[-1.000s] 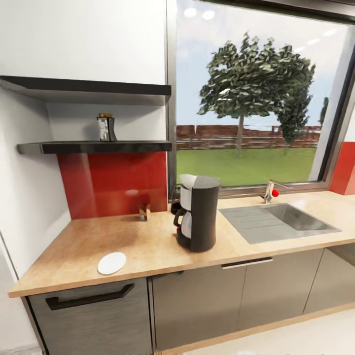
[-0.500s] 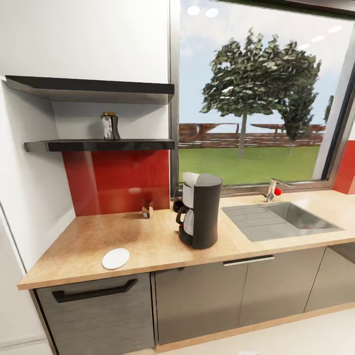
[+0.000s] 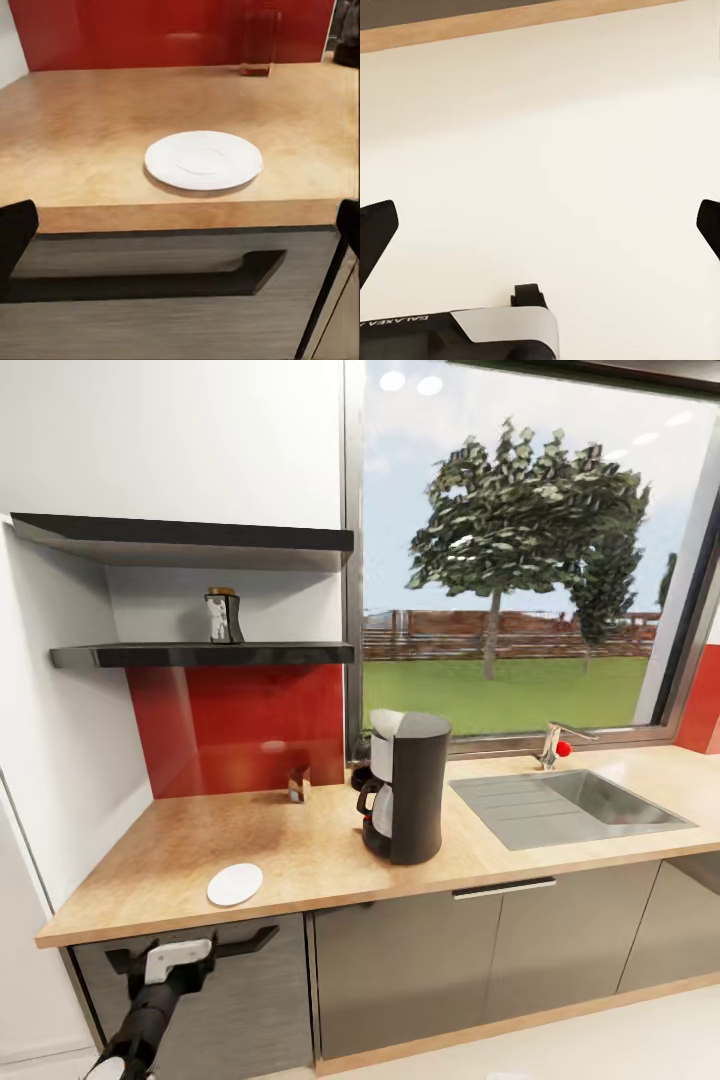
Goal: Set up a coffee station on the kitchen countertop: keep the coffee maker on the countertop, move the bottle of coffee from the kitchen shelf to the counter next to the coffee maker, place a paper coffee filter on top of the coffee maker, put the saucer next to the coffee maker with the coffee cup on the saucer, and place the electric kettle next to the coffee maker.
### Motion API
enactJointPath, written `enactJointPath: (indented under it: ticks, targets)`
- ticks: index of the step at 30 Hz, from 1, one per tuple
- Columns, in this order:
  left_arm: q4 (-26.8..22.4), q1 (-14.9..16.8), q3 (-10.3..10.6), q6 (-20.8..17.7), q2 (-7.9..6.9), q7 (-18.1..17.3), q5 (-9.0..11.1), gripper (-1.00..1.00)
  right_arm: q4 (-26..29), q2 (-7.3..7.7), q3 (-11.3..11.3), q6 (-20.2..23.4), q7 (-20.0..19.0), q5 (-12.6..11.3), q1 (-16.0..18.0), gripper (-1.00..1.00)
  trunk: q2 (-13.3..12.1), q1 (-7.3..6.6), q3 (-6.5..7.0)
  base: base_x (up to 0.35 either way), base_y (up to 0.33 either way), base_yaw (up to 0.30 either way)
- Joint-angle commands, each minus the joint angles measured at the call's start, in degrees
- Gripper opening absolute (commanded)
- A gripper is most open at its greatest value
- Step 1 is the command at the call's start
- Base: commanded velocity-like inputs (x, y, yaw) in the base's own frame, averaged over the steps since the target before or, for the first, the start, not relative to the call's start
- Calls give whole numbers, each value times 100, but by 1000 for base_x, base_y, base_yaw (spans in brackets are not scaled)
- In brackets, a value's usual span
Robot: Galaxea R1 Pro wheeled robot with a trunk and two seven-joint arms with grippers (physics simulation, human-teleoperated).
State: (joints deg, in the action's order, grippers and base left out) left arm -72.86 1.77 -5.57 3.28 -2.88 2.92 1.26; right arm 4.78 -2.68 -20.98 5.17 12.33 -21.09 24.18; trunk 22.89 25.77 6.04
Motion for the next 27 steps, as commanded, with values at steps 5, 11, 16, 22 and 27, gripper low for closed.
enactJointPath:
  ticks: [5,11,16,22,27]
  targets:
    - [-1206,155,18,-761,34,31,21,100,19,35,-52,39,25,-44,-1,100,4,2,-3,0,0,0]
    - [-1637,1971,57,-2742,54,20,22,100,15,30,-53,36,29,-39,-1,100,4,2,-3,0,0,0]
    - [-1597,4280,142,-4425,67,25,16,100,14,31,-47,36,33,-36,-1,100,4,2,-3,0,0,0]
    - [-1038,5940,227,-5439,190,34,13,100,14,31,-54,36,33,-36,-1,100,4,2,-3,0,0,0]
    - [-57,7068,234,-5876,391,55,-34,100,14,31,-56,36,33,-36,-1,100,4,2,-3,0,0,0]
